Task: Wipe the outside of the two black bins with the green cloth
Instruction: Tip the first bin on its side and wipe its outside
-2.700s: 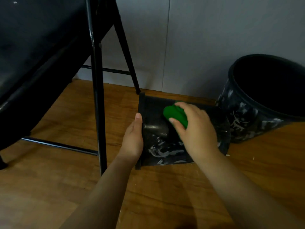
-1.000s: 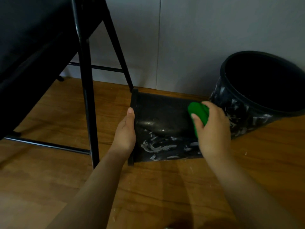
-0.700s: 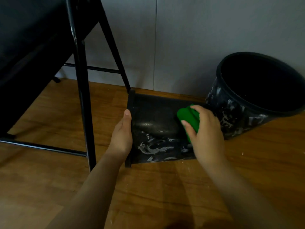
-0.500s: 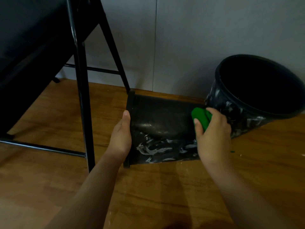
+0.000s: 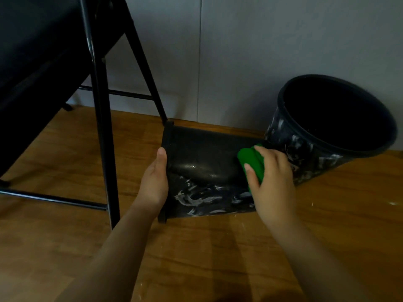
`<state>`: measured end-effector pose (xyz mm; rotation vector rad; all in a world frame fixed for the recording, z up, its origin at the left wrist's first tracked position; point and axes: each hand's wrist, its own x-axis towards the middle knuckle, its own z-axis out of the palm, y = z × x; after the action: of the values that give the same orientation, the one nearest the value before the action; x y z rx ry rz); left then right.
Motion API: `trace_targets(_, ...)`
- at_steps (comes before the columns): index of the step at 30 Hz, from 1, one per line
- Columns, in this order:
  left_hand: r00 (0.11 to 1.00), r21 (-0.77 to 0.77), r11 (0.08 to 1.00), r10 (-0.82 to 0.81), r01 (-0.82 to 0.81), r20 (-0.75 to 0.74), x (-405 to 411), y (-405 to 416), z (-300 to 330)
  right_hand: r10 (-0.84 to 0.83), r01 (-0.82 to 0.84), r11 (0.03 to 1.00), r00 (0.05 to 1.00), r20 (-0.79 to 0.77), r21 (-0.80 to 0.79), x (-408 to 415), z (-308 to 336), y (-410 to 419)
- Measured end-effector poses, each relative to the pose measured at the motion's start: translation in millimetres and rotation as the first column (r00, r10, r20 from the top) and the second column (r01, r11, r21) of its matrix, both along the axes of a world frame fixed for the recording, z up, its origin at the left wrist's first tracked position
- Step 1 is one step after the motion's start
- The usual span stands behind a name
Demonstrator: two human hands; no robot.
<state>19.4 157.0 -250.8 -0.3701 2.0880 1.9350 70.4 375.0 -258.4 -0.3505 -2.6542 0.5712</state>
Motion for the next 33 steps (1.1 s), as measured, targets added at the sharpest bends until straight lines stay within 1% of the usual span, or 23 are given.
trace_targets(1,1.000,0.002,1.000,-0.005,0.005,0.003,0,0,0,0.057,-0.057,0.998,0.998,0.002,0.013,-2,0,1)
trace_targets(2,1.000,0.001,1.000,-0.014,0.014,0.001,-1,0,1,0.076,-0.076,0.997,0.997,0.004,0.017,-5,0,6)
trace_targets(3,1.000,-0.004,1.000,-0.021,0.021,-0.002,-1,0,1,0.047,-0.047,0.999,0.999,0.007,0.002,-9,0,12)
trace_targets(6,1.000,-0.008,1.000,-0.010,0.010,0.002,-1,0,2,-0.175,0.175,0.982,0.985,0.009,-0.076,-11,-3,28)
trace_targets(8,1.000,-0.008,1.000,0.003,-0.003,0.009,0,1,2,-0.252,0.252,0.967,0.968,0.012,-0.044,-4,-5,23)
trace_targets(10,1.000,-0.001,1.000,0.021,-0.021,0.013,0,3,3,-0.239,0.239,0.971,0.971,0.010,-0.026,3,-6,8)
trace_targets(12,0.999,0.010,1.000,0.023,-0.023,0.023,0,4,4,-0.128,0.128,0.991,0.992,0.002,-0.036,7,-6,-5)
trace_targets(14,1.000,0.010,1.000,0.004,-0.004,0.030,-1,3,5,0.014,-0.014,1.000,1.000,0.001,-0.004,5,-5,-7)
trace_targets(15,0.999,0.001,1.000,-0.005,0.005,0.031,-2,2,5,0.040,-0.040,0.999,0.999,-0.001,0.008,2,-5,-2)
trace_targets(16,0.999,-0.008,1.000,-0.012,0.013,0.033,-2,2,4,0.016,-0.016,1.000,1.000,-0.003,0.004,-1,-6,6)
trace_targets(19,0.999,-0.016,1.000,-0.004,0.005,0.037,-3,2,4,-0.228,0.227,0.970,0.974,-0.001,-0.085,-6,-10,30)
trace_targets(20,0.999,-0.011,1.000,0.000,0.001,0.035,-3,3,3,-0.283,0.282,0.955,0.959,0.007,-0.085,-5,-11,32)
trace_targets(21,0.999,-0.005,1.000,0.002,-0.002,0.034,-2,3,4,-0.301,0.301,0.951,0.953,0.012,-0.062,-2,-11,31)
trace_targets(23,0.999,-0.006,1.000,0.013,-0.013,0.029,-1,4,5,-0.267,0.267,0.963,0.964,0.010,-0.028,2,-11,21)
trace_targets(24,0.999,-0.004,1.000,0.018,-0.017,0.026,-1,4,5,-0.227,0.227,0.973,0.974,0.003,-0.036,3,-11,14)
trace_targets(27,1.000,-0.013,1.000,0.000,0.000,0.020,-1,4,6,-0.044,0.044,0.999,0.999,-0.009,-0.028,2,-7,8)
trace_targets(28,1.000,-0.018,1.000,-0.007,0.007,0.017,-1,5,6,-0.012,0.012,1.000,1.000,-0.007,-0.020,0,-6,12)
trace_targets(29,1.000,-0.017,1.000,-0.008,0.009,0.017,-1,5,6,-0.018,0.018,0.999,1.000,-0.005,-0.026,-3,-6,18)
trace_targets(32,1.000,-0.008,1.000,-0.008,0.008,0.020,-1,4,6,-0.179,0.180,0.979,0.984,0.022,-0.091,-8,-4,33)
trace_targets(33,1.000,-0.003,1.000,-0.008,0.008,0.022,-1,4,6,-0.217,0.219,0.972,0.976,0.035,-0.086,-8,-3,32)
